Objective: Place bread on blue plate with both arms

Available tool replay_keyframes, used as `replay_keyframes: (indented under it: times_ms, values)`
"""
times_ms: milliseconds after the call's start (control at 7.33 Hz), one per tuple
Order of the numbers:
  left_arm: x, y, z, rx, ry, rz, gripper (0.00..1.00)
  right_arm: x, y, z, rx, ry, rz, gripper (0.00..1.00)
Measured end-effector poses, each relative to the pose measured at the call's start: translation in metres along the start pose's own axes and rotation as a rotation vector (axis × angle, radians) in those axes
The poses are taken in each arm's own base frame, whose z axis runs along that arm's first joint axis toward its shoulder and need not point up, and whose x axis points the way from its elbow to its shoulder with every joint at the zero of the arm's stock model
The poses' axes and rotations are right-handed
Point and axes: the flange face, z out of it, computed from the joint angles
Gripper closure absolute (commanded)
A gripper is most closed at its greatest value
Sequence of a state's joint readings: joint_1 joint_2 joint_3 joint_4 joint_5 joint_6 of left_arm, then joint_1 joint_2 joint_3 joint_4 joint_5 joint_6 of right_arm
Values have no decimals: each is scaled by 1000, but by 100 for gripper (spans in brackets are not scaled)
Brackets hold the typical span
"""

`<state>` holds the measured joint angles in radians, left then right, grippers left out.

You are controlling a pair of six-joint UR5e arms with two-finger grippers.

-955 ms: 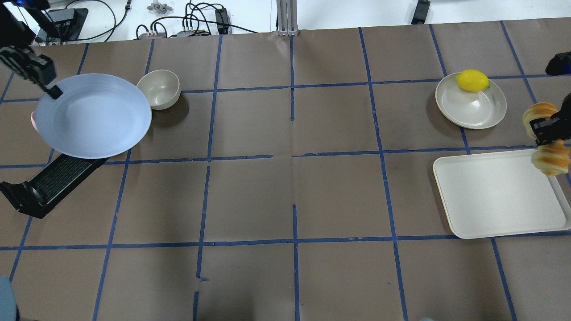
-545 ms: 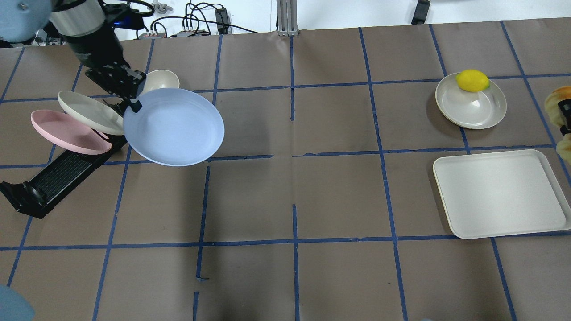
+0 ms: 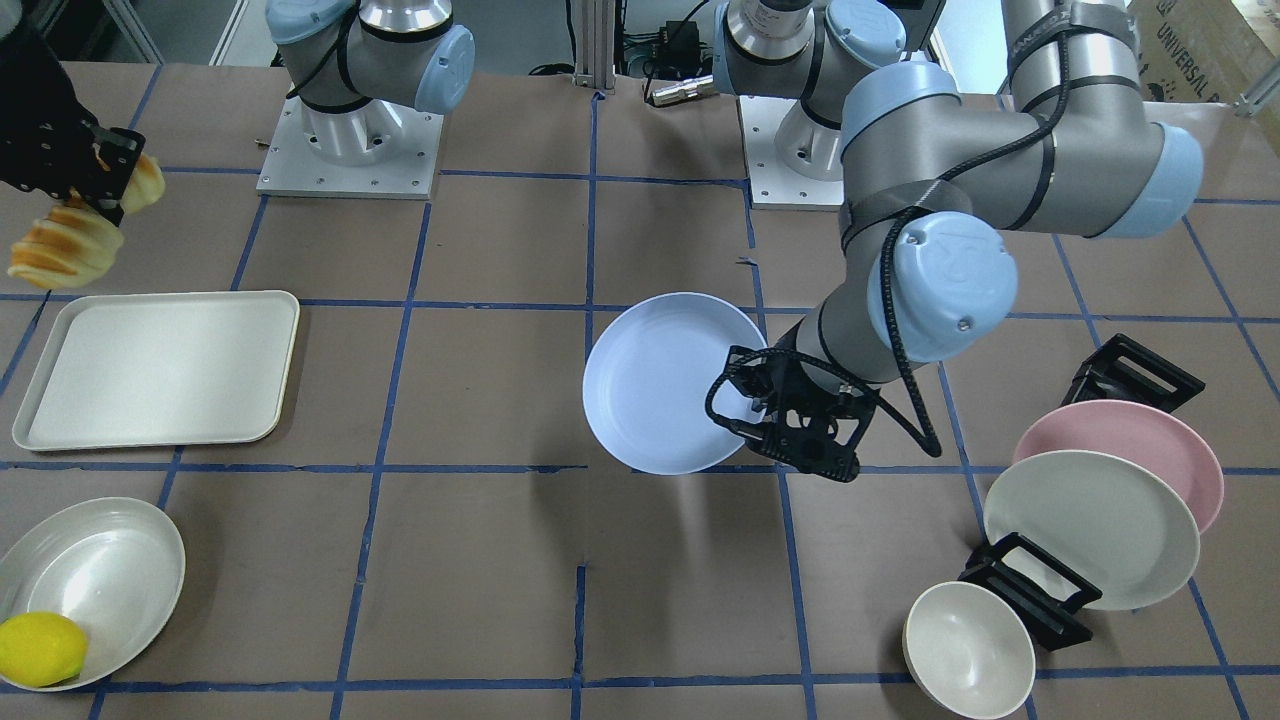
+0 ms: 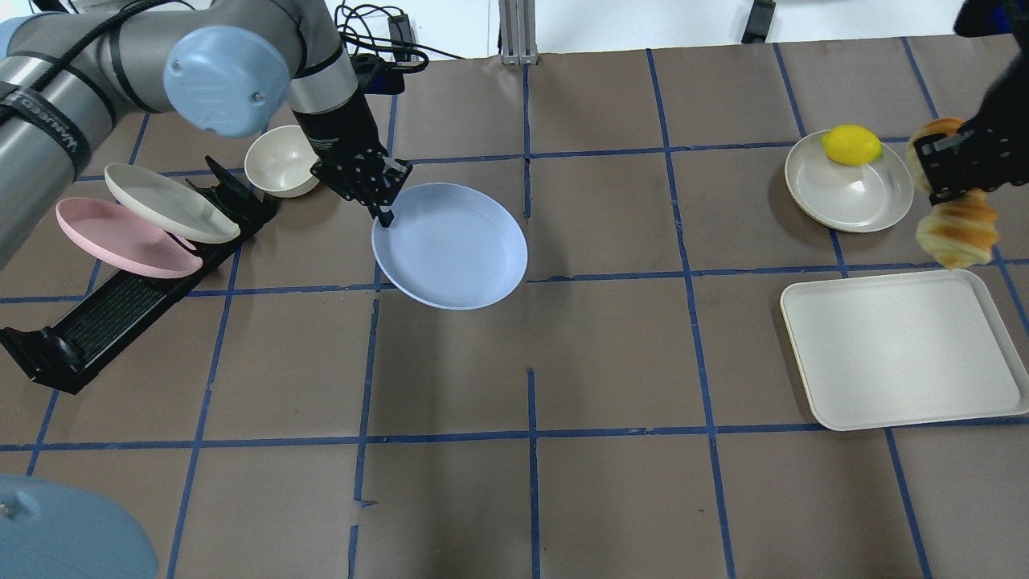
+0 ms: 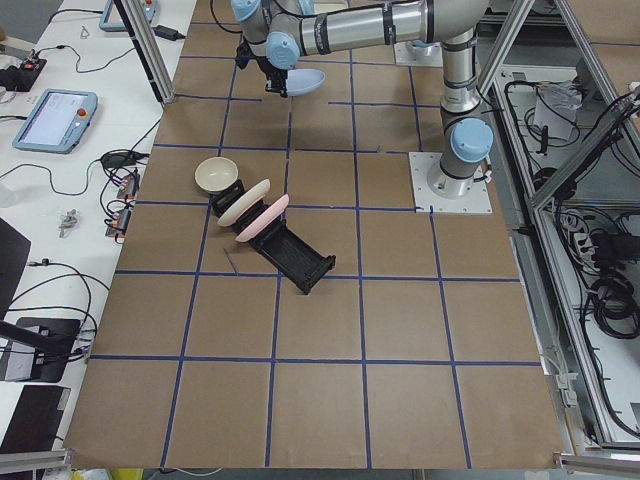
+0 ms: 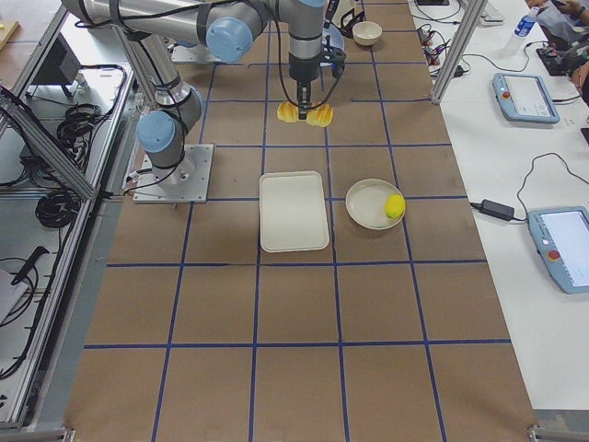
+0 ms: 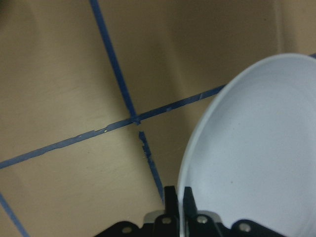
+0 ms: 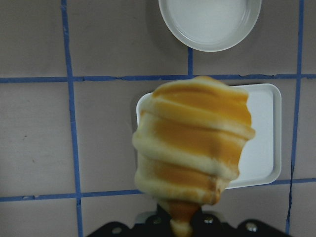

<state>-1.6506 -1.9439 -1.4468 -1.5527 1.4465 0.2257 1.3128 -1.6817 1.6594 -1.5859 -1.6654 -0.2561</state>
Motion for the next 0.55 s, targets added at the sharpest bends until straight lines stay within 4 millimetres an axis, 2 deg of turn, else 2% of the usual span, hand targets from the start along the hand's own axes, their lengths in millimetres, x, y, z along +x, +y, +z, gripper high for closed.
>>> replay_keyframes:
  times_ms: [273, 545]
  values:
    - [19, -16, 25, 23, 5, -29, 91, -54, -24, 7, -13, -3, -21, 83]
    - [32, -37, 54, 56, -2, -36, 91, -104, -39, 14, -24, -6, -20, 84]
